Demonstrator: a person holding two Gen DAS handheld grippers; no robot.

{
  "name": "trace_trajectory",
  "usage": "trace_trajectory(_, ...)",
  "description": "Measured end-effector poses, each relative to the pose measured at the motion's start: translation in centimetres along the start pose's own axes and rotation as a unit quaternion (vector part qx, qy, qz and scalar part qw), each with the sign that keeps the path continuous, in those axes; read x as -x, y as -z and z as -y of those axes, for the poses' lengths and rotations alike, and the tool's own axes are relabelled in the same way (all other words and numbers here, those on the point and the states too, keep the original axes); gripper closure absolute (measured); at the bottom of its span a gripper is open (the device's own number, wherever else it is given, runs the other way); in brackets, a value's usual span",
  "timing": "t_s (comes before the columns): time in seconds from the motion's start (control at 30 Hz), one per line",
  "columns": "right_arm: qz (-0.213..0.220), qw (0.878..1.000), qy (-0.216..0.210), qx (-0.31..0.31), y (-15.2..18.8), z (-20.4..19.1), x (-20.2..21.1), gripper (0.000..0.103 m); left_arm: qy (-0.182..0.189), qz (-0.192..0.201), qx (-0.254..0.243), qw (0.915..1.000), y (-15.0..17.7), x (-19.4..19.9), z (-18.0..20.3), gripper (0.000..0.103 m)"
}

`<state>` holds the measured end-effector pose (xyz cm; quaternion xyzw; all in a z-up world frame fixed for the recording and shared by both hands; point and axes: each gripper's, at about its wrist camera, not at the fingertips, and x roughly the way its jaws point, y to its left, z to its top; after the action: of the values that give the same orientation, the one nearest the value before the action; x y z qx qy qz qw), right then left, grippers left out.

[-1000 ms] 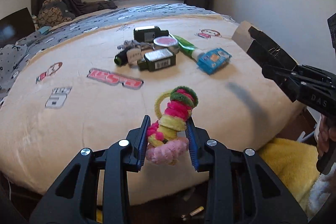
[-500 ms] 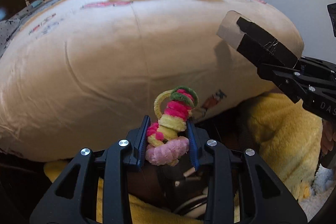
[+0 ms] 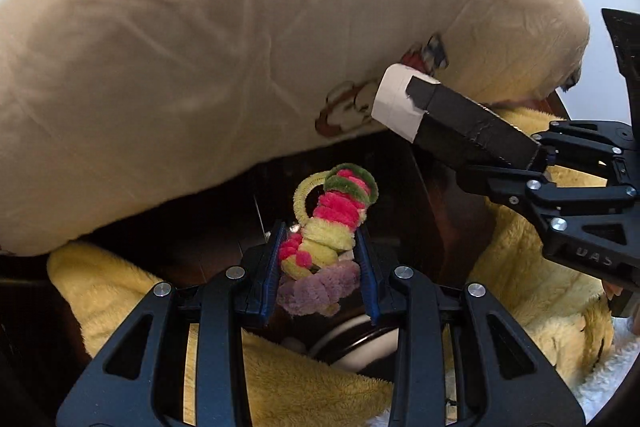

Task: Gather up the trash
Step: 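Lower both held items into the bin and open both tools, then grasp the green bottle with left tool while right tool grasps blue wipes pack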

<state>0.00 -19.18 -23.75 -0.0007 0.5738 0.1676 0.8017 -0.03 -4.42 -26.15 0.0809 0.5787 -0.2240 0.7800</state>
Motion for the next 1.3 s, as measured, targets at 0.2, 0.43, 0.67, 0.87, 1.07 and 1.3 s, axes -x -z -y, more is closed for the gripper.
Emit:
trace_trajectory(0.2, -0.032, 0.999, -0.001, -0.012, -0.2, 0.4, -2.5, 0.075, -0.001, -0.031, 0.006, 0.9995, 0.1, -2.3, -0.2, 0.069)
trace_trajectory(0.43, -0.009, 1.000, 0.008, -0.025, -0.6, 1.0, -1.3, 0.048, -0.005, -0.035, 0.004, 0.9994, -0.1, -2.4, -0.6, 0.053)
trace_trajectory(0.67, 0.050, 0.997, 0.038, -0.034, -1.4, 2.3, 2.0, 0.029, -0.025, -0.004, -0.003, 0.9997, -0.9, -0.1, -1.2, 0.031)
trace_trajectory(0.87, 0.166, 0.981, 0.103, -0.009, -3.5, 2.8, 8.8, 0.009, -0.044, 0.067, -0.002, 0.9968, -2.4, 5.2, -2.3, 0.018)
trace_trajectory(1.07, 0.228, 0.965, 0.132, -0.014, -8.7, 5.2, 12.6, 0.007, -0.068, 0.132, 0.002, 0.9888, -5.7, 9.6, -3.3, 0.012)
trace_trajectory(1.3, 0.204, 0.967, 0.148, -0.046, -15.8, 6.5, 10.6, 0.007, -0.097, 0.180, -0.001, 0.9790, -10.2, 11.8, -4.6, 0.011)
